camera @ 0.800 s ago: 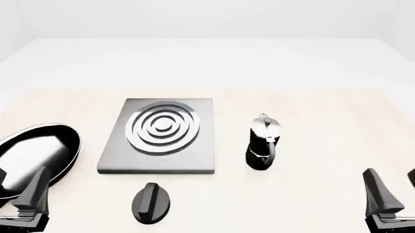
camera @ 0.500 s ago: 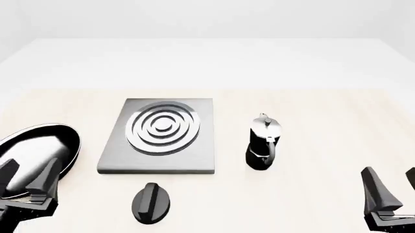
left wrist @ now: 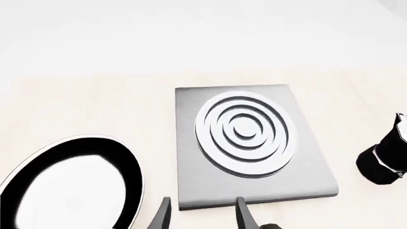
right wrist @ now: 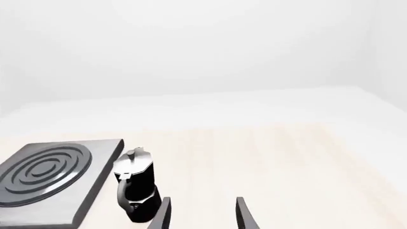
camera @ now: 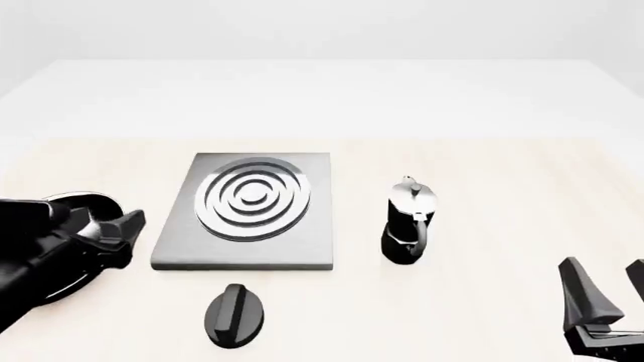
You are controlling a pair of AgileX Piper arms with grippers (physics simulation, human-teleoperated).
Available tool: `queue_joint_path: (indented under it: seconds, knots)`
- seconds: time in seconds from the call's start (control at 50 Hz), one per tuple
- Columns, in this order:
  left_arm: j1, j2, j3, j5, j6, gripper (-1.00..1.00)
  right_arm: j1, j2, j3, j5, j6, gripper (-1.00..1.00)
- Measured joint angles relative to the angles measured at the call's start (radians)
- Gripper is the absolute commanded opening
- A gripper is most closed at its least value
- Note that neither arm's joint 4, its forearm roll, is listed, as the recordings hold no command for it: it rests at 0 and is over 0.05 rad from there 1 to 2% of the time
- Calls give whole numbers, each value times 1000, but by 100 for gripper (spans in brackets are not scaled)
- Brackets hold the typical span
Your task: Turn on the stove and put the moka pot on it.
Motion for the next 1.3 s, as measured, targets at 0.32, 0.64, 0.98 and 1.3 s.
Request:
queue_joint_path:
  seconds: [0.32,0.64,0.98,1.3]
  knots:
    - [-88,128,-181,223,26,100,2,14,0,-11,15,100]
    - [-175,220,-316,410,28,100,3,16,0,-13,24,100]
    - [-251,308,-381,509,-10,100,7,30,0,-24,33,100]
    - [-340,375,-402,515,-76,100,6,28,0,-25,45,100]
